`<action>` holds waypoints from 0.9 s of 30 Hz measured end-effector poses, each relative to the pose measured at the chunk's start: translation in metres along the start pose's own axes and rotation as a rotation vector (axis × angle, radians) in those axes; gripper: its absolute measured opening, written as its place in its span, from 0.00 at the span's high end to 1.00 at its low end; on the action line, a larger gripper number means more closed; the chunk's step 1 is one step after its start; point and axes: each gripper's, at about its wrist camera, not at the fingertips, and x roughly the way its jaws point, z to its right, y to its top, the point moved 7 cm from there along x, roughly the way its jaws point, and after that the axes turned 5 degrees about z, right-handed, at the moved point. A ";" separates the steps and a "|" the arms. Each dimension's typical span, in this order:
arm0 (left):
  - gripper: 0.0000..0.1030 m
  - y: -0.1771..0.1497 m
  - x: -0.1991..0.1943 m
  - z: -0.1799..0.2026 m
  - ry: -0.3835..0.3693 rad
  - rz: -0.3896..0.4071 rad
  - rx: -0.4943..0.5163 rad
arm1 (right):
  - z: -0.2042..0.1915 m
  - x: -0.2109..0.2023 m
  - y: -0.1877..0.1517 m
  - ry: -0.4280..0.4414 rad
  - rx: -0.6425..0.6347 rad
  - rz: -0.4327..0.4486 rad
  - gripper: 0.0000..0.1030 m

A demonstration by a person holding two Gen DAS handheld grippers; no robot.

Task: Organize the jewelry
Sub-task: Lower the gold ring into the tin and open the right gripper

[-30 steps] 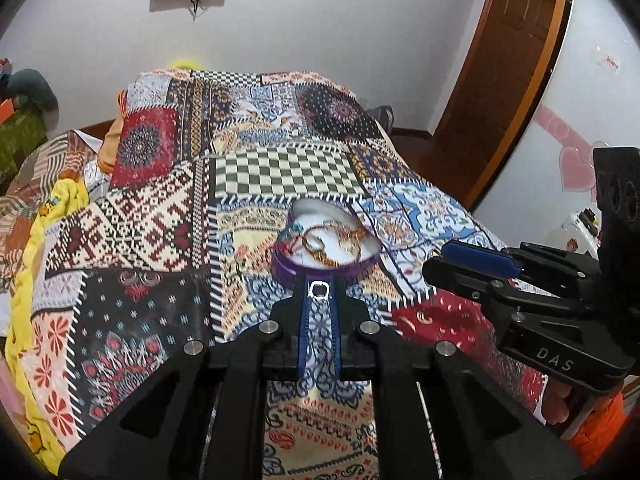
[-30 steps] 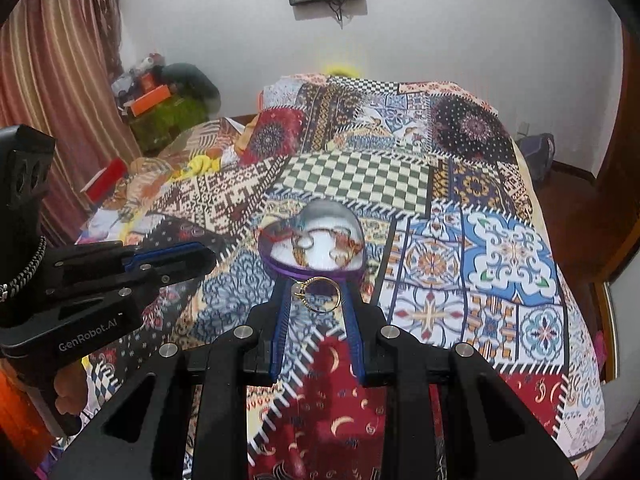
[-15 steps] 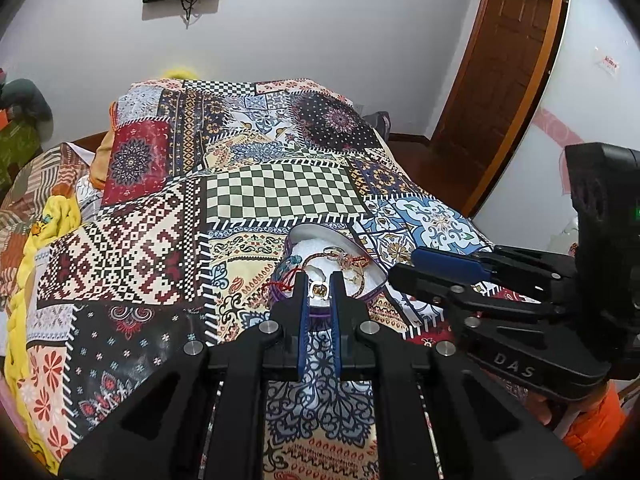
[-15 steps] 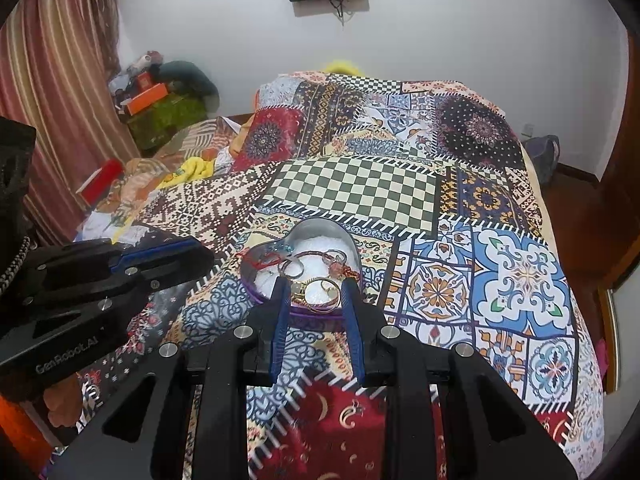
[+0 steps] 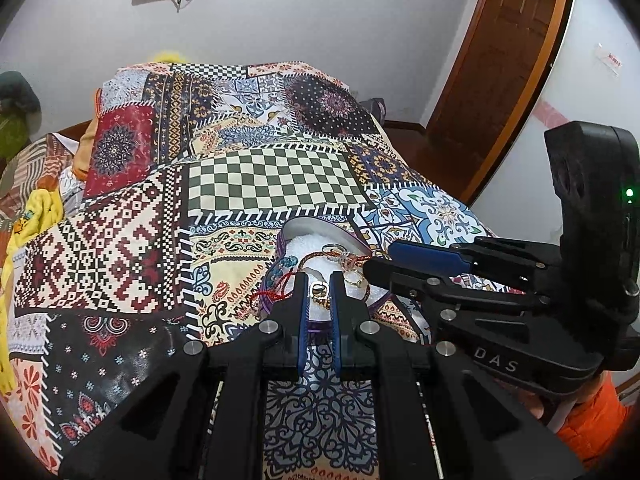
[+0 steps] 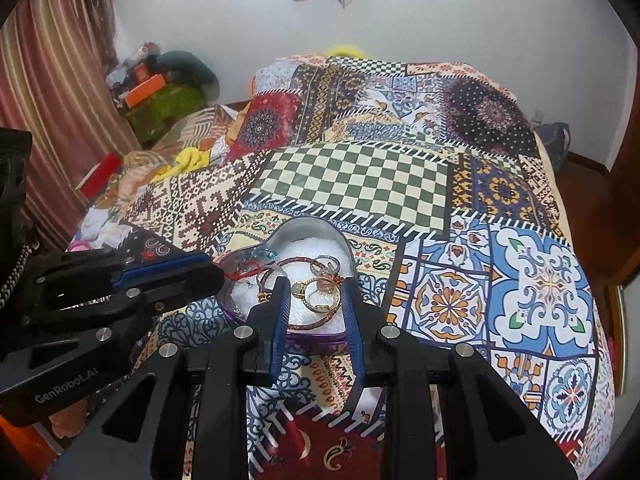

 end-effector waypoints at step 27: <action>0.92 0.007 -0.004 -0.008 -0.029 -0.009 -0.056 | -0.002 0.018 -0.006 -0.005 -0.054 -0.086 0.77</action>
